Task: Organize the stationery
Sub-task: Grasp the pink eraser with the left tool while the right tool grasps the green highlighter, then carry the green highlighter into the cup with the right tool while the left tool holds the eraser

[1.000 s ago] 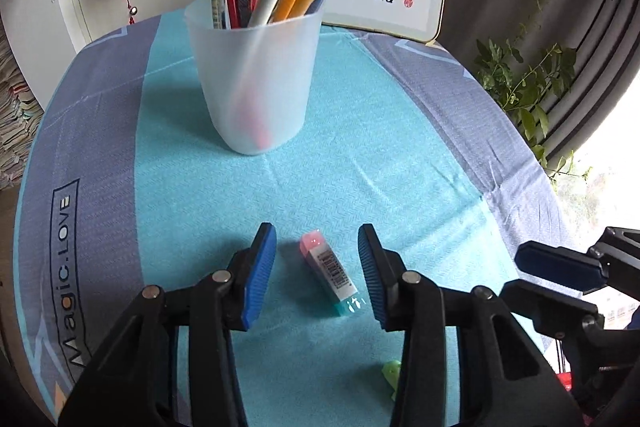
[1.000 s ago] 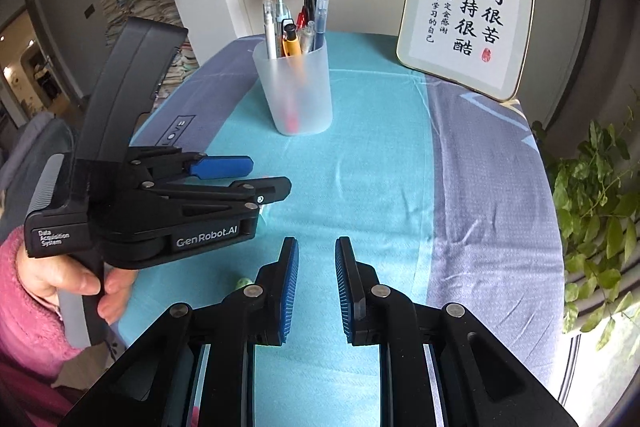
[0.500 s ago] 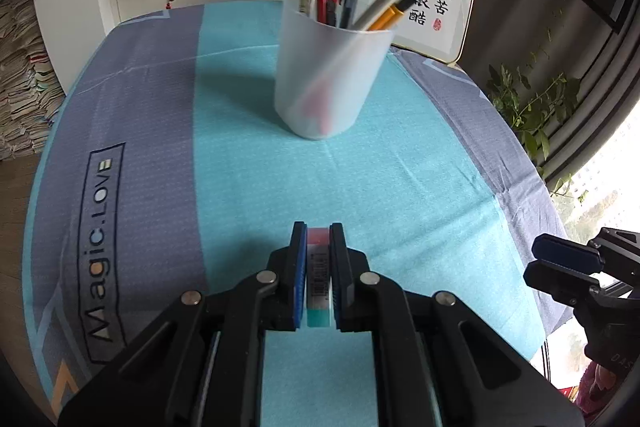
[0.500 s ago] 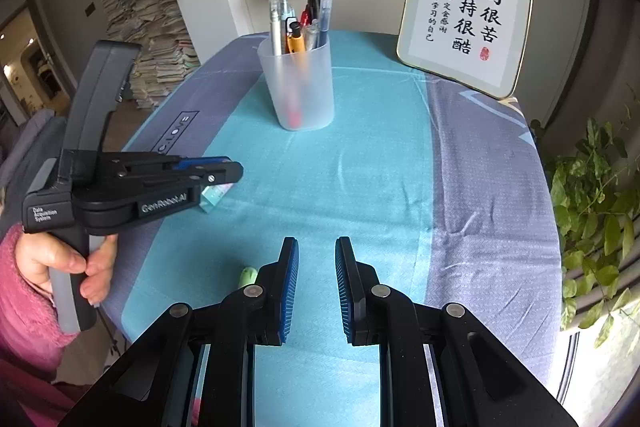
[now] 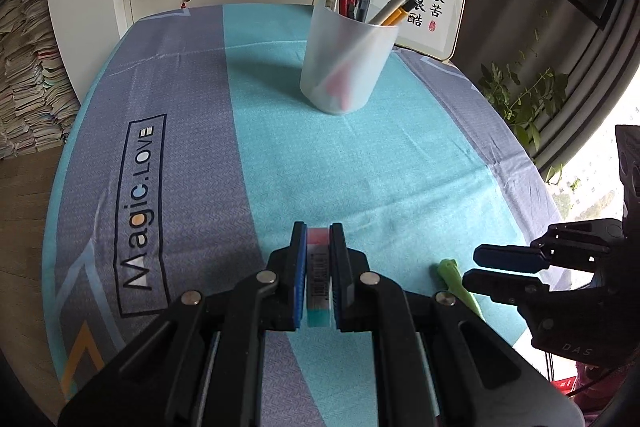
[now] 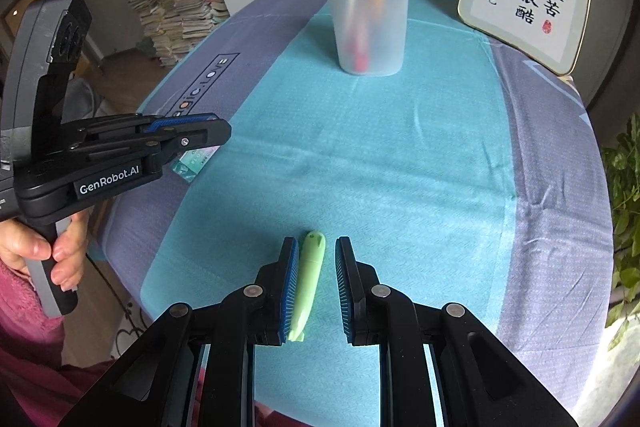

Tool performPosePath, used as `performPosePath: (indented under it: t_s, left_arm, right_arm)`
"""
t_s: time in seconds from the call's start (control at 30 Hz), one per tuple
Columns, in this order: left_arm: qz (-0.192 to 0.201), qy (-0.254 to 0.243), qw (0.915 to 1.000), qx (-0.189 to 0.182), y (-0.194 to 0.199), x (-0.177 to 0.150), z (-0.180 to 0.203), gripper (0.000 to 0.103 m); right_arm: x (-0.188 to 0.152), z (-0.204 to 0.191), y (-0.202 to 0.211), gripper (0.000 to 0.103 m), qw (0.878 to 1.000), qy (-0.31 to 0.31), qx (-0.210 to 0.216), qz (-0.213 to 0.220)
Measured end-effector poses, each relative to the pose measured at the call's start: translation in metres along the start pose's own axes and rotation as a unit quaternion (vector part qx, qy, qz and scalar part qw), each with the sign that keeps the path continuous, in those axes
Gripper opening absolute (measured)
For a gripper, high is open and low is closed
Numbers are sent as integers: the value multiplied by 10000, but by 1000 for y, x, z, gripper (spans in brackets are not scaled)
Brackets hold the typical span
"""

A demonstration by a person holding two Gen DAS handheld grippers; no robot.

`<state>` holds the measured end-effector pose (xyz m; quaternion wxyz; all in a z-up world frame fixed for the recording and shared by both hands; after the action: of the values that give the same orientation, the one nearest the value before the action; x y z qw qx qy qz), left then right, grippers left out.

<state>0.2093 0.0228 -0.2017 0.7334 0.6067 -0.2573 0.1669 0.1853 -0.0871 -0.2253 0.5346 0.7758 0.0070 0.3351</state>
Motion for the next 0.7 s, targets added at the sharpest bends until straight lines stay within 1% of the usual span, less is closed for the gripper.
performPosePath:
  t_s: [0.13, 0.53, 0.7]
  left_arm:
    - [-37, -54, 10000, -64, 0, -4, 2, 9]
    - [-255, -131, 9996, -27, -10, -13, 4, 10]
    - [-338, -124, 9994, 15, -14, -15, 3, 14]
  right_arm:
    - [1, -4, -7, 18, 9999, 8, -69, -103]
    - [1, -5, -25, 18, 9990, -109, -225, -377]
    - [1, -5, -26, 18, 9989, -86, -224, -392]
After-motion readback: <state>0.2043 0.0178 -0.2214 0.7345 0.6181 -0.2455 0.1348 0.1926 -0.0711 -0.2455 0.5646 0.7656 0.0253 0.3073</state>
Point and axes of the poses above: each gripper's, at about its wrist camera, not at the fingertips, and y roughly against the way its jaws point, z to its right, x to its top, the point moved 7 cm from there along -y, roughly the way its jaws point, and after that the axes turned 5 degrees about x, right-handed, at the moved point
